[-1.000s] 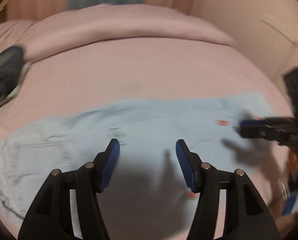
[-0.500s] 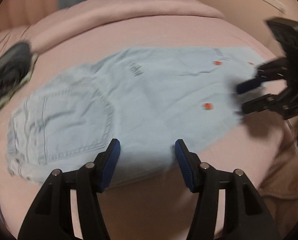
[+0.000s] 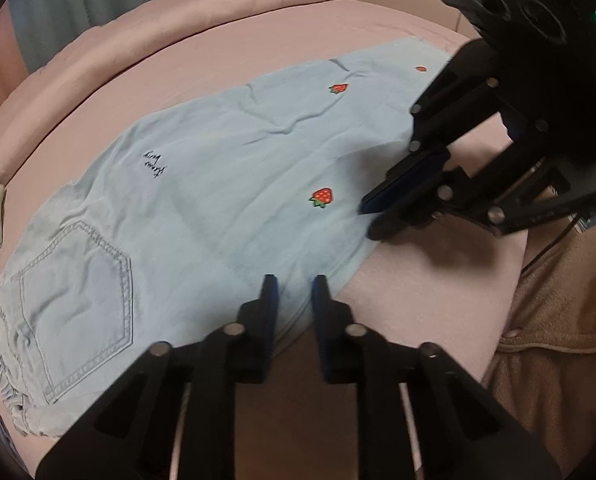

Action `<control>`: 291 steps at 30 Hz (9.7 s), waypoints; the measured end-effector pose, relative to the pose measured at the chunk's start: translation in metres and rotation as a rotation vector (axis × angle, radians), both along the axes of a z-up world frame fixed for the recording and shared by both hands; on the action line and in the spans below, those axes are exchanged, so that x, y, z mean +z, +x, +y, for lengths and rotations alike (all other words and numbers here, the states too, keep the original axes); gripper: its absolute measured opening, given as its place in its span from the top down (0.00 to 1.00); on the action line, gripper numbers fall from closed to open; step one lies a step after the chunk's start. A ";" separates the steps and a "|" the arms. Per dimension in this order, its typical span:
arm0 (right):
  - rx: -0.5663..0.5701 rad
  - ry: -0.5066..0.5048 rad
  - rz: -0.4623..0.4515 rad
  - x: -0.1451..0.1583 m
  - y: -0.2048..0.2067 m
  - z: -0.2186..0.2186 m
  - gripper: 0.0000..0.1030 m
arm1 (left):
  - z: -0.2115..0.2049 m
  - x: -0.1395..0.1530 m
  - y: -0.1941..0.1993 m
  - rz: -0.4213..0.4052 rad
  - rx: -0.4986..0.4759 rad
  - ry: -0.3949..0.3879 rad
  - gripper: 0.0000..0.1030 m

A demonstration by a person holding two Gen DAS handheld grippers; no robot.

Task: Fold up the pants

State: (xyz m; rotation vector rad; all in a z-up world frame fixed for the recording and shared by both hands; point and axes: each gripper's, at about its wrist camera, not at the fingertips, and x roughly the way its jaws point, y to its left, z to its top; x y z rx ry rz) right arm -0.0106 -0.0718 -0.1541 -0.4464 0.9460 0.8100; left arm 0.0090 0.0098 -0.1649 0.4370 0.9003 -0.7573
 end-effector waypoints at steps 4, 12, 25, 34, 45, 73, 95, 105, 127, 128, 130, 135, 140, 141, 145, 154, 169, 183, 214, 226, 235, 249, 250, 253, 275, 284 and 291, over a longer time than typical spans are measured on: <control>-0.006 0.048 0.020 0.010 0.010 -0.009 0.92 | 0.014 0.006 0.001 0.037 0.005 -0.058 0.90; -0.011 0.093 0.080 0.005 0.019 -0.009 0.91 | 0.023 0.022 0.003 0.034 0.037 -0.088 0.85; -0.300 0.040 0.059 -0.011 0.060 -0.100 0.89 | 0.126 0.004 0.048 0.037 0.461 -0.173 0.97; -0.374 0.390 0.196 0.020 0.131 -0.102 0.68 | 0.138 0.054 0.080 -0.021 0.576 -0.333 0.47; -0.386 0.511 0.526 0.003 0.243 -0.026 0.67 | 0.131 0.012 0.136 0.023 0.711 -0.242 0.49; -0.263 0.416 0.513 -0.003 0.260 0.016 0.92 | 0.135 -0.006 0.113 -0.053 0.643 -0.208 0.57; -0.284 0.190 0.254 -0.001 0.216 0.007 1.00 | 0.152 -0.004 0.074 -0.088 0.666 -0.074 0.59; -0.450 0.351 0.174 0.031 0.201 -0.054 0.76 | 0.107 0.031 0.075 -0.086 0.593 -0.110 0.52; -0.705 0.332 0.117 0.011 0.151 -0.176 0.75 | -0.051 -0.009 0.171 0.108 0.344 -0.196 0.51; -0.756 0.354 0.100 0.015 0.144 -0.196 0.73 | -0.054 -0.009 0.171 0.104 0.345 -0.188 0.51; -0.856 0.418 0.053 0.028 0.125 -0.239 0.62 | -0.060 -0.008 0.172 0.096 0.344 -0.177 0.48; -1.117 0.499 0.020 0.030 0.086 -0.340 0.47 | -0.056 -0.008 0.171 0.081 0.357 -0.158 0.44; -1.153 0.495 0.090 0.008 0.086 -0.379 0.46 | -0.062 -0.008 0.174 0.086 0.369 -0.147 0.38; -1.143 0.490 0.118 0.000 0.092 -0.379 0.46 | -0.063 -0.008 0.174 0.085 0.372 -0.142 0.37; -1.015 0.537 0.133 -0.004 0.105 -0.359 0.85 | -0.068 -0.008 0.174 0.084 0.387 -0.122 0.35; -1.038 0.405 0.079 -0.012 0.117 -0.360 0.91 | -0.071 -0.010 0.175 0.073 0.392 -0.118 0.31; -0.901 0.419 -0.066 0.044 0.055 -0.314 0.60 | -0.114 0.022 0.129 0.001 0.317 -0.141 0.30; -0.894 0.547 0.115 -0.006 0.032 -0.303 0.60 | -0.139 -0.006 0.101 0.035 0.297 -0.029 0.29; -1.140 0.878 0.186 -0.042 -0.022 -0.338 0.54 | -0.178 0.013 0.088 0.248 0.281 -0.273 0.29; -1.293 0.888 0.052 -0.035 -0.001 -0.340 0.88 | -0.175 0.000 0.096 0.458 0.358 -0.472 0.28; -1.013 0.566 -0.239 0.036 0.011 -0.260 0.88 | -0.152 0.010 0.095 0.552 0.398 -0.659 0.27; -0.678 0.434 -0.263 0.023 0.023 -0.159 0.88 | -0.162 0.014 0.103 0.693 0.373 -0.863 0.23; -0.659 0.424 -0.259 0.022 0.023 -0.153 0.88 | -0.161 0.012 0.103 0.702 0.381 -0.872 0.27; -0.623 0.392 -0.249 0.016 0.021 -0.143 0.88 | -0.156 0.012 0.102 0.685 0.391 -0.843 0.48; -0.380 0.321 -0.278 0.022 0.026 -0.063 0.88 | -0.073 0.033 0.102 0.413 0.511 -0.742 0.72; -0.305 0.271 -0.238 0.011 0.037 -0.028 0.88 | -0.043 0.019 0.104 0.380 0.581 -0.692 0.73; -0.293 0.275 -0.225 0.012 0.042 -0.027 0.88 | -0.039 0.023 0.105 0.341 0.575 -0.668 0.73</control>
